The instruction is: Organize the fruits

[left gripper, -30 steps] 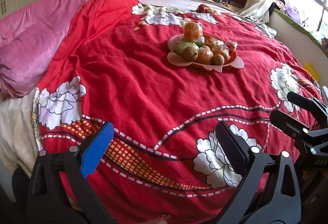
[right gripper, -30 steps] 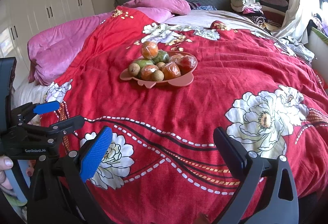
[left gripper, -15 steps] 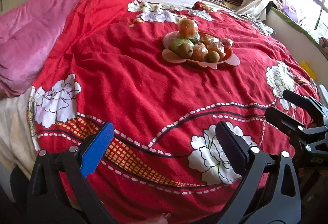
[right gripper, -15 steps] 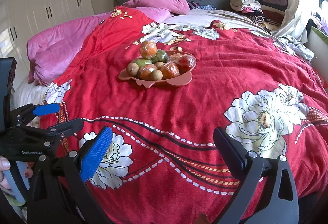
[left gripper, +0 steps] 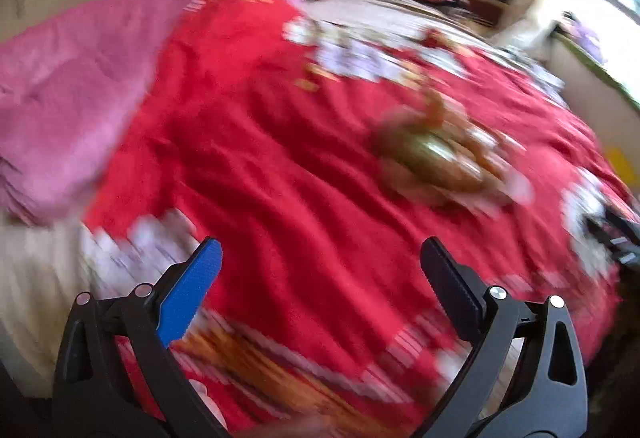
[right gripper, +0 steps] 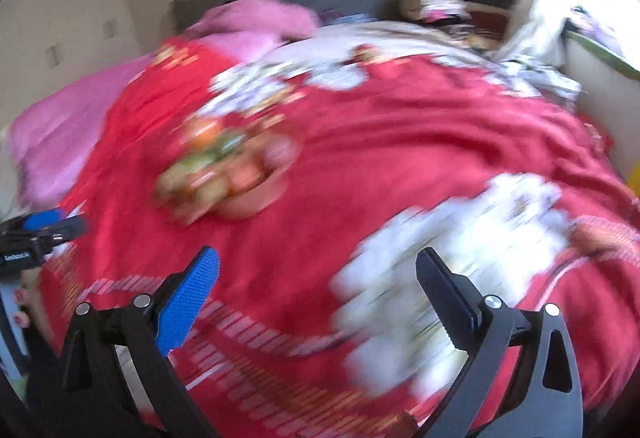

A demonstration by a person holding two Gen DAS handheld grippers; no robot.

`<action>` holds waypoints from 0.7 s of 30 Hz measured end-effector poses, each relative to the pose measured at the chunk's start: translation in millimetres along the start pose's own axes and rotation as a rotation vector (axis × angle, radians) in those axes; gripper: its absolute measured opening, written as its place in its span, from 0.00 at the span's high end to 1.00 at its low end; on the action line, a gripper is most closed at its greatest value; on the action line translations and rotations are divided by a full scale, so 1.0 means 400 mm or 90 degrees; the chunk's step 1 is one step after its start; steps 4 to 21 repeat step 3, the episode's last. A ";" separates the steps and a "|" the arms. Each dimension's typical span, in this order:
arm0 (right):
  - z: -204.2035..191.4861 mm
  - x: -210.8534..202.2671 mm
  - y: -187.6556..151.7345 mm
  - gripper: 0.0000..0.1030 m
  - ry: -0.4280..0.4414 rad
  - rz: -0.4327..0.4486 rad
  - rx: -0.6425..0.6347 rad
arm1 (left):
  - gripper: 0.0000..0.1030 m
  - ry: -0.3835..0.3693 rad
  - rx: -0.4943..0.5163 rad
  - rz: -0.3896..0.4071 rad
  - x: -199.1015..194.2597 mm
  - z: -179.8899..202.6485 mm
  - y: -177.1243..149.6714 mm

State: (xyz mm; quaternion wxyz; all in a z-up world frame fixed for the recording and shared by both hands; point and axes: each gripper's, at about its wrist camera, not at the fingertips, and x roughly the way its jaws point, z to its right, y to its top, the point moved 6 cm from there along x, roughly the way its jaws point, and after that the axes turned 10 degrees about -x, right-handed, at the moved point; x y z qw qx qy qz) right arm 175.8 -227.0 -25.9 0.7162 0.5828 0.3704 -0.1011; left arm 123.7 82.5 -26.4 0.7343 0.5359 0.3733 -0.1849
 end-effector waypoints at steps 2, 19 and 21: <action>0.092 0.032 0.038 0.04 -0.057 -0.003 0.023 | 0.09 0.033 -0.028 -0.010 0.068 -0.054 0.069; 0.140 0.059 0.054 0.04 -0.078 -0.016 0.034 | 0.09 0.048 -0.039 -0.011 0.098 -0.074 0.096; 0.140 0.059 0.054 0.04 -0.078 -0.016 0.034 | 0.09 0.048 -0.039 -0.011 0.098 -0.074 0.096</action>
